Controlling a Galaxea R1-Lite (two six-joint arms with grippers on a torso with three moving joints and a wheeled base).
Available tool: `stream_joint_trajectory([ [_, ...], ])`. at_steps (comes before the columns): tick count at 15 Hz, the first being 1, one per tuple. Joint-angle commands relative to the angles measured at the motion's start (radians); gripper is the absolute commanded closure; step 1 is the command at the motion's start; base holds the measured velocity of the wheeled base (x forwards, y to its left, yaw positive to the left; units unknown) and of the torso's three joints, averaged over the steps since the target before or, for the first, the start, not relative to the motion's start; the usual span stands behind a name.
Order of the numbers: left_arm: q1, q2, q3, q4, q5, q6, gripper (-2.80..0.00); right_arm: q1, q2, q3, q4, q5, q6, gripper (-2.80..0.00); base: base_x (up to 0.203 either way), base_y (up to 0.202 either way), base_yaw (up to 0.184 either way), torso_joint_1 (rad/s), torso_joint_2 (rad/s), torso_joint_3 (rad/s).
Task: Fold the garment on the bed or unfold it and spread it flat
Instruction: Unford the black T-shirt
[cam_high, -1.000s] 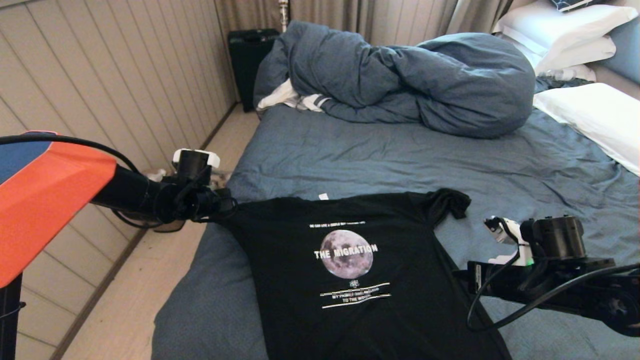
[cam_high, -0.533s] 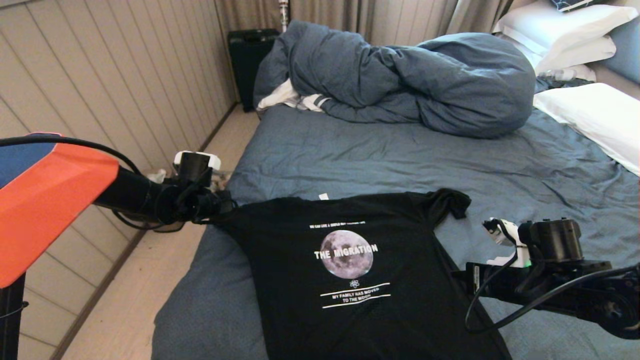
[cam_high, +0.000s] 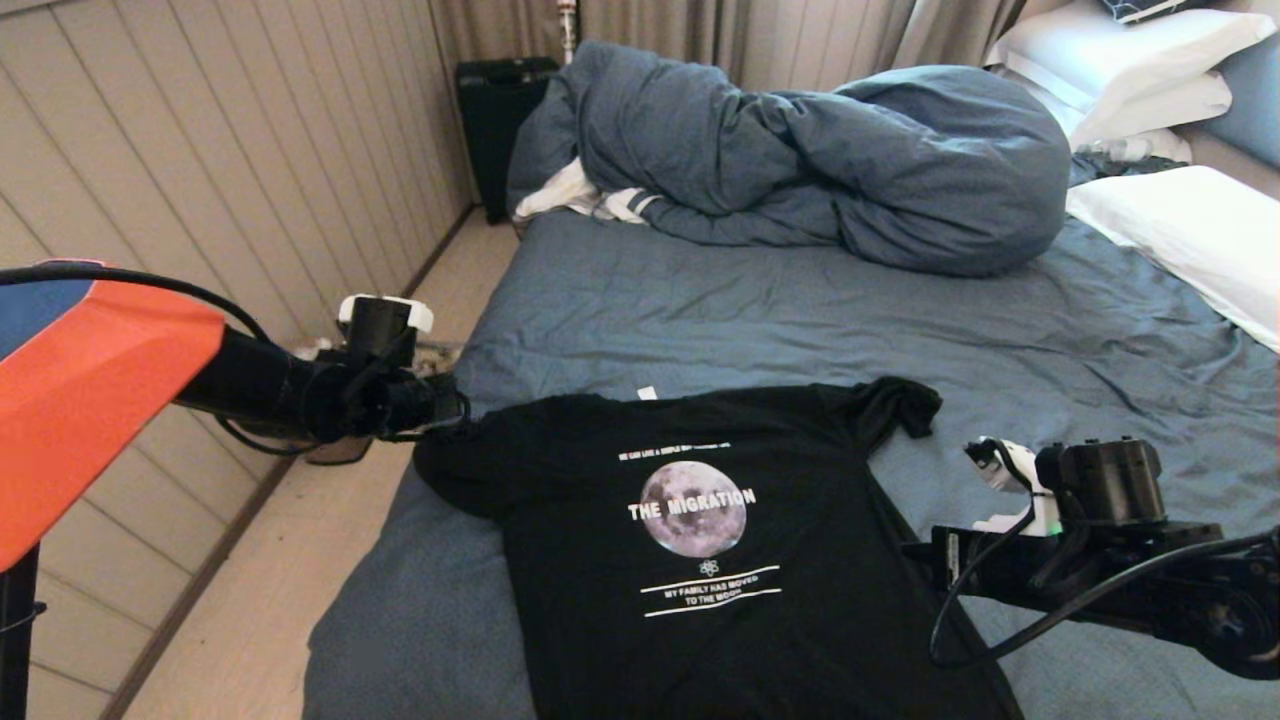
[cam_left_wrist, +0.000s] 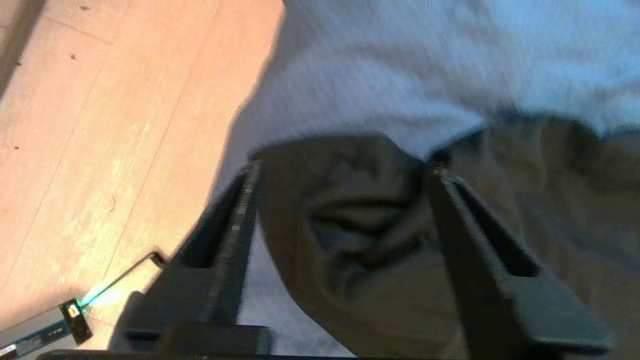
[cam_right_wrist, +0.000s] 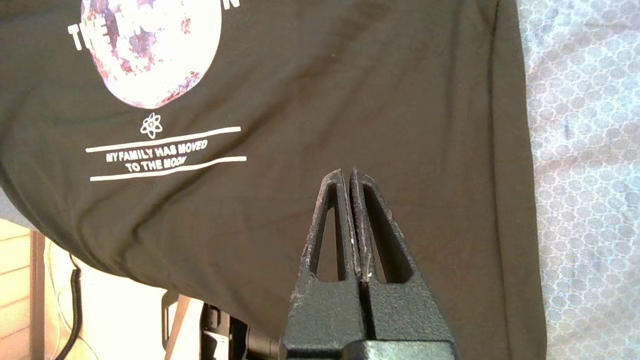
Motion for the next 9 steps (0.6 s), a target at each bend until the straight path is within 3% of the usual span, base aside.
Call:
stream_joint_trajectory([
  [1,0.014,-0.041,-0.002,0.000,0.000,-0.003,-2.80,-0.001,-0.003,-0.002,-0.004,0.002,0.002,0.00,0.000,0.000,0.000,0.000,0.00,0.000],
  [2,0.016,-0.075,0.008,0.002,-0.002,-0.003,-2.80,-0.001,-0.001,-0.003,-0.005,0.002,0.003,0.00,0.000,0.000,0.000,0.000,0.00,0.000],
  [3,0.014,-0.110,0.028,0.008,-0.004,-0.003,-1.07,-0.001,-0.003,-0.003,-0.004,0.002,0.003,0.00,0.000,0.000,0.000,0.000,0.00,0.000],
  [4,-0.004,-0.142,0.053,0.021,-0.007,-0.004,0.00,-0.001,-0.006,-0.001,-0.004,0.003,0.002,0.00,0.000,0.000,0.000,0.000,0.00,0.000],
  [6,-0.068,-0.185,0.064,0.110,-0.002,-0.021,0.00,-0.002,-0.004,-0.007,-0.004,0.004,0.008,0.00,0.000,0.000,0.000,0.000,0.00,0.000],
  [9,-0.158,-0.274,0.051,0.285,0.002,-0.104,0.00,-0.001,-0.012,0.000,-0.001,0.003,0.004,0.00,0.000,0.000,0.000,0.000,0.00,0.000],
])
